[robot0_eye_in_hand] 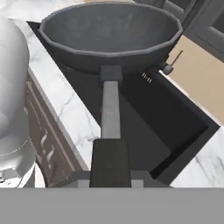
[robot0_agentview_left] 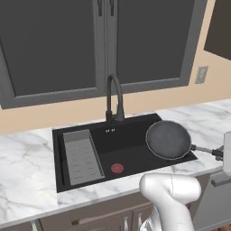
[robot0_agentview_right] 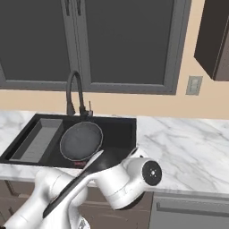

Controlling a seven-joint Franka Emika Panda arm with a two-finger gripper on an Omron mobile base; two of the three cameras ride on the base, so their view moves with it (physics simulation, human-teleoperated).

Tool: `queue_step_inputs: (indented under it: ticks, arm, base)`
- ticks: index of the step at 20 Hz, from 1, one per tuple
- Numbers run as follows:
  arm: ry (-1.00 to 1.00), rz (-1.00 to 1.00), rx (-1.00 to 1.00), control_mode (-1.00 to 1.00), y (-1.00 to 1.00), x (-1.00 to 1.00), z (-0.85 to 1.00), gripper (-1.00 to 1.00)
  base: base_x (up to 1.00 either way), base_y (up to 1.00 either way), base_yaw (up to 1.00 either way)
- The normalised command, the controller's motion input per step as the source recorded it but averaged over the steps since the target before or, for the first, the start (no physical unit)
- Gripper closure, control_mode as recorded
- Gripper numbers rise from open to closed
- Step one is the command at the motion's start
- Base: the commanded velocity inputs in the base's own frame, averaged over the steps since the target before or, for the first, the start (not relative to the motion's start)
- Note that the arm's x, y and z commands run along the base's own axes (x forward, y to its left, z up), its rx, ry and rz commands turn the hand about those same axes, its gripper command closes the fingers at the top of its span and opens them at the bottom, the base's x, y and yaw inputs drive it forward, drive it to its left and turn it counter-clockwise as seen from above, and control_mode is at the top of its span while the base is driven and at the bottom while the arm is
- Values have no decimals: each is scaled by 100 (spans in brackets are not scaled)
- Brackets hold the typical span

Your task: Move the pot and pan from the stove into the sink.

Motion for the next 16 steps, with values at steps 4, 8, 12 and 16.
queue_step_inputs:
  ticks: [4, 8, 12, 16]
  arm:
    - [9, -2, -7, -100, 35, 59, -3, 100]
    - [10, -3, -10, -100, 43, 63, -10, 100]
    - [20, -3, -12, -100, 36, 57, -16, 100]
    - [31, -4, -11, -100, 26, 54, -10, 100]
  base:
    - [0, 0, 0]
    - [0, 0, 0]
    - [0, 0, 0]
    - [0, 0, 0]
